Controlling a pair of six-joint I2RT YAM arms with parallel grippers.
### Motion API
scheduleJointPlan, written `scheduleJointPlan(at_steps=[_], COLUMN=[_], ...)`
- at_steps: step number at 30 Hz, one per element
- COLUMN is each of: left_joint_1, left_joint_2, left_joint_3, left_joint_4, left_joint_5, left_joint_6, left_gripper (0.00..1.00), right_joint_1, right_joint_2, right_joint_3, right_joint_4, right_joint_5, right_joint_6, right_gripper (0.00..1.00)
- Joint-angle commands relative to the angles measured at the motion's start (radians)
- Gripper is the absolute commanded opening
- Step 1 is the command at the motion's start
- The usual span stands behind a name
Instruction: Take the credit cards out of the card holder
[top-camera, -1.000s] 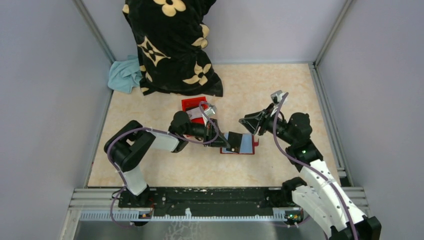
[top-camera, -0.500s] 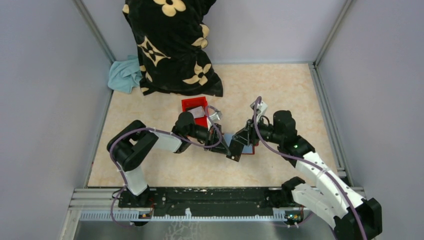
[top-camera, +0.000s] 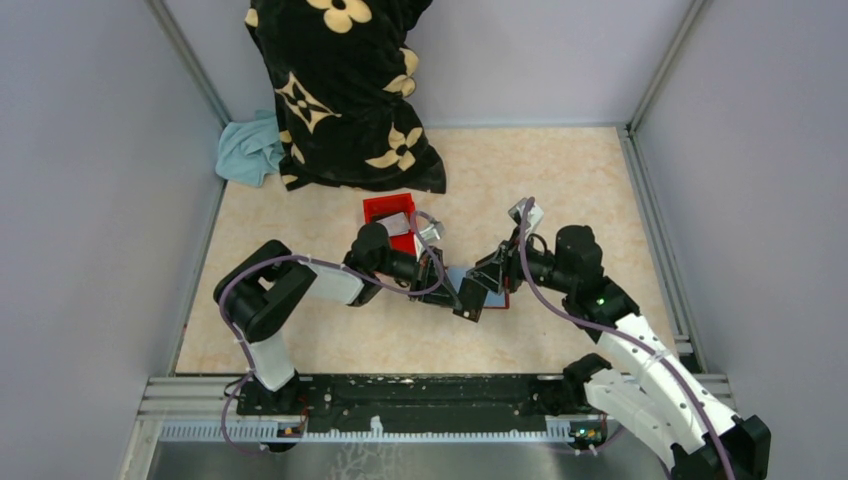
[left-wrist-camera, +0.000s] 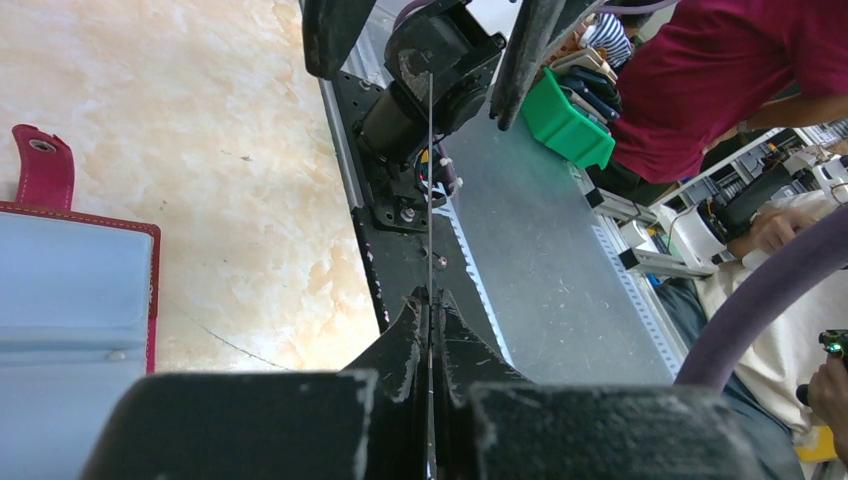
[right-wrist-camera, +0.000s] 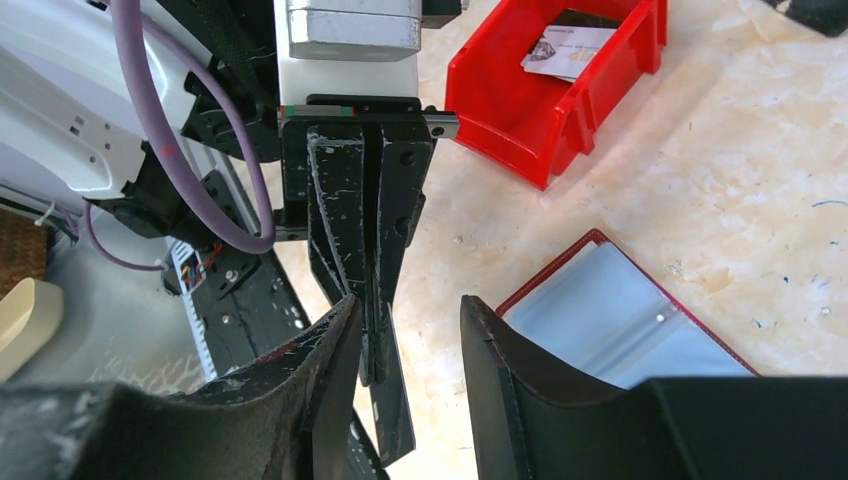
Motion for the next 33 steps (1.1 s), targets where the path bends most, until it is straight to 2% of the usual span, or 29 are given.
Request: scheduleJointPlan(at_steps=[1, 8, 25, 28, 33], left_joint_1=[0.0, -0.001, 0.0, 0.0, 0.002], left_joint_2=[-0.02, -0.021, -0.044, -0.047, -0.047], left_joint_3=[0.016, 0.016, 0.009, 0.009, 0.009], left_joint_4=[0.011, 0.012, 0.01, -0.001, -0.008], left_joint_5=[0.006, 0.007, 0.009, 0.006, 0.001], left_joint_6=[0.024, 0.026, 0.031, 0.042, 0.047], left_gripper=[0.0, 0.0, 0.0, 0.0, 0.0], right_joint_1=[0.006, 0.006, 0.008, 0.014, 0.017], right_joint_2=[-0.006, -0.003, 0.031, 0.035, 0.04], right_joint_3=[0.029, 0.011, 0.018, 0.018, 0.019], right_joint_4=[0.053, 0.039, 0.005, 0.001, -0.005], right_joint_5=[-0.042, -0.092, -0.123, -0.135, -0.144], right_joint_6=[-0.001, 0.0, -0.022, -0.022, -0.025], right_gripper=[0.41, 0.3, 0.28, 0.26, 0.18])
